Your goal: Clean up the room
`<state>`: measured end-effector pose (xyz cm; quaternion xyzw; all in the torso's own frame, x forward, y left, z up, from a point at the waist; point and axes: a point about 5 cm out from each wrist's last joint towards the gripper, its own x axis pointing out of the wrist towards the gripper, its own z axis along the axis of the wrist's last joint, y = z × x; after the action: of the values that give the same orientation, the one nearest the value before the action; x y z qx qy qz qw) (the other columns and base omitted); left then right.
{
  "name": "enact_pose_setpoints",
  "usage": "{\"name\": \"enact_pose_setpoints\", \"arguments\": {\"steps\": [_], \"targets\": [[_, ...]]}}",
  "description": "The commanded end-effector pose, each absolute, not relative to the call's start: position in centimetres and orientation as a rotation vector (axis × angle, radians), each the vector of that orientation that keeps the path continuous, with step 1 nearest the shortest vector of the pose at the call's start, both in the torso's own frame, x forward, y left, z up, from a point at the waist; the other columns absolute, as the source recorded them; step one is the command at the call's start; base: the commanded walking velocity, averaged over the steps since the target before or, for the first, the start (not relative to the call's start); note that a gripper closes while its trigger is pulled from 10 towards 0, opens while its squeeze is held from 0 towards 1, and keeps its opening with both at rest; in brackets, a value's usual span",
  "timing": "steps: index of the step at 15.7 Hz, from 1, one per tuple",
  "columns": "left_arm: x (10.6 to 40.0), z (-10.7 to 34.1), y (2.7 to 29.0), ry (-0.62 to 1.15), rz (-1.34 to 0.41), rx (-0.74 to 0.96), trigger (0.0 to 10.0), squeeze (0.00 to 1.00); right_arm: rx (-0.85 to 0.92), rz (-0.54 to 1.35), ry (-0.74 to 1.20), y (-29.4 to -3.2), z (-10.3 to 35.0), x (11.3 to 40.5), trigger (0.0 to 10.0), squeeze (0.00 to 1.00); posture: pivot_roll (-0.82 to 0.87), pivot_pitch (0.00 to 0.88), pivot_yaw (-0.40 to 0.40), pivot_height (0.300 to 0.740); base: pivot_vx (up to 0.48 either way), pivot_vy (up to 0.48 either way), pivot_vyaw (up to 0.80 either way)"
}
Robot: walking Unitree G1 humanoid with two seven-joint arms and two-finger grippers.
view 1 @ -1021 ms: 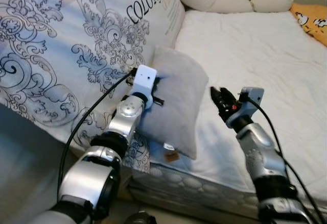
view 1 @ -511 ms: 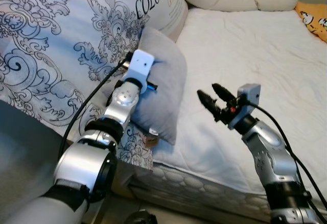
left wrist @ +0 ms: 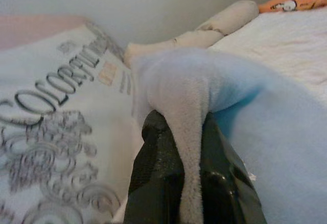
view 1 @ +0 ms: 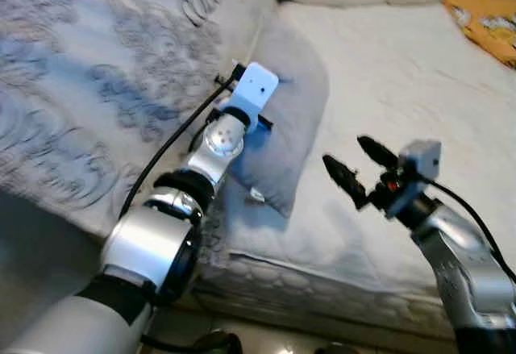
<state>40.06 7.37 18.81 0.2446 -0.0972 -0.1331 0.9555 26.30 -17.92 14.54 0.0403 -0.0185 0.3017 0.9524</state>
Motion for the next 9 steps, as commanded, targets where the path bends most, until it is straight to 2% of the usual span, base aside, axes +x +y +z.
{"name": "enact_pose_setpoints", "arguments": {"steps": [1,5,9], "targets": [[40.6,20.3,8.2,-0.234,-0.208,0.531,10.0,0.00,0.067,0.636,-0.038,-17.9,15.3,25.6,10.0,1.00,-0.29,0.140,0.081,0.740,0.000,0.000,0.00],[40.8,19.6,10.5,-0.203,-0.142,0.672,10.0,0.00,0.059,0.697,0.019,-18.1,15.0,23.7,10.0,1.00,-0.29,0.164,0.082,0.740,0.000,0.000,0.00],[40.7,18.9,12.8,-0.214,-0.014,0.784,10.0,0.00,0.053,0.730,0.050,-17.9,14.8,23.3,10.0,1.00,-0.25,0.171,0.071,0.740,0.000,0.000,0.00]]}}
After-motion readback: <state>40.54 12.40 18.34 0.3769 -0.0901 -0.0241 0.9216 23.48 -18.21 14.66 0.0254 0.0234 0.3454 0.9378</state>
